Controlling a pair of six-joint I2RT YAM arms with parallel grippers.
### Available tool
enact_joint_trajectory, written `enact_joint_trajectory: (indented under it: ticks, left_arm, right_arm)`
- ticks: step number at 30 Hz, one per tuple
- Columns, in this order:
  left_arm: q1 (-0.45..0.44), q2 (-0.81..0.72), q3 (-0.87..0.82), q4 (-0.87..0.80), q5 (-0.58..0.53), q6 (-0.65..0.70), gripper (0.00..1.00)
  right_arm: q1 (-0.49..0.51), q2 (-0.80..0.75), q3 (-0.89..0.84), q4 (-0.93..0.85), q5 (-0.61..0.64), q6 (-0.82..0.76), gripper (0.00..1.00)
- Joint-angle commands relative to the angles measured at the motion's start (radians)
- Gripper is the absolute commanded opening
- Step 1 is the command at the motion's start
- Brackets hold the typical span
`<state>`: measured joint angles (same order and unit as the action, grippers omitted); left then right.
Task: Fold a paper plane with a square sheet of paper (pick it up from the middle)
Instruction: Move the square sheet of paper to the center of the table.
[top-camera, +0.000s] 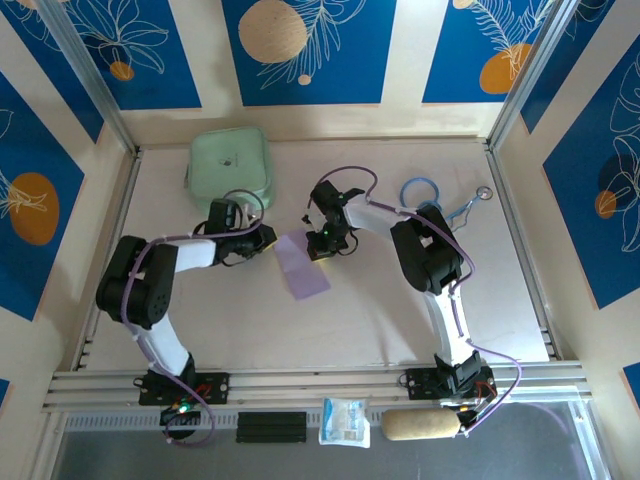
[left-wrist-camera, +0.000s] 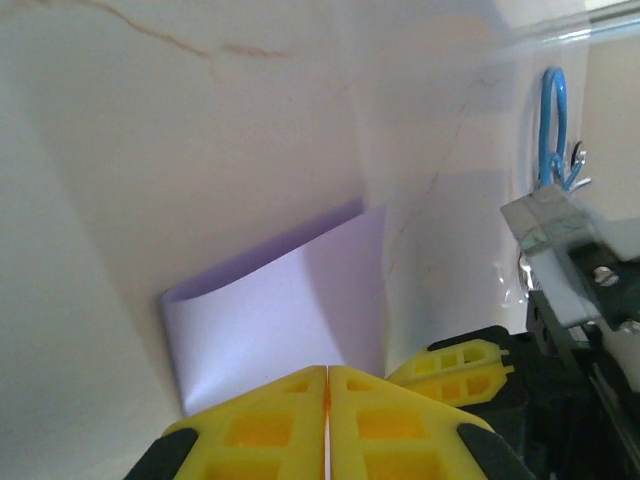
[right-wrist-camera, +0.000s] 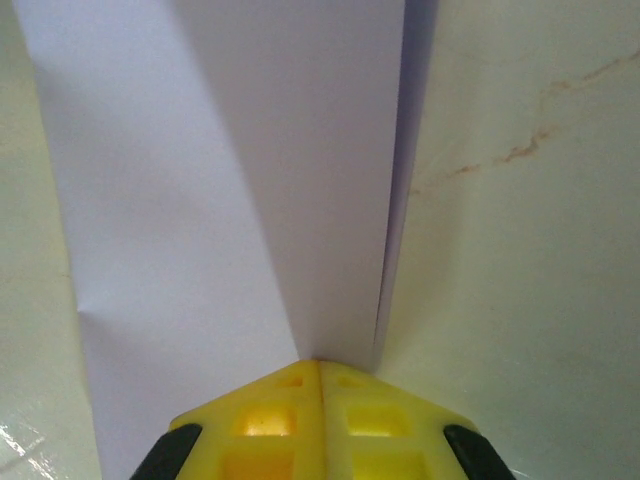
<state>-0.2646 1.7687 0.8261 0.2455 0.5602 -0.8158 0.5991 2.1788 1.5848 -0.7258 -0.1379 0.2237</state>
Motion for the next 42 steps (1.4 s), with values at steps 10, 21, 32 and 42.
enact_joint_trajectory:
  ticks: [10,21,32,42]
  left_arm:
    - [0.025,0.126,0.085,-0.221,-0.163,0.002,0.04]
    - [0.081,0.019,0.117,-0.280,-0.058,0.114,0.08]
    - [-0.074,0.089,0.129,-0.121,0.044,-0.015,0.08]
    - [-0.100,0.160,0.159,-0.186,-0.020,0.001,0.04]
  right_arm:
    - [-0.024,0.113,-0.015,-0.179,0.216,-0.040,0.02]
    - [-0.030,0.115,0.036,-0.200,0.223,-0.063,0.02]
    - [-0.044,0.148,0.144,-0.245,0.127,-0.204,0.00]
    - [-0.064,0.138,0.226,-0.244,0.018,-0.232,0.00]
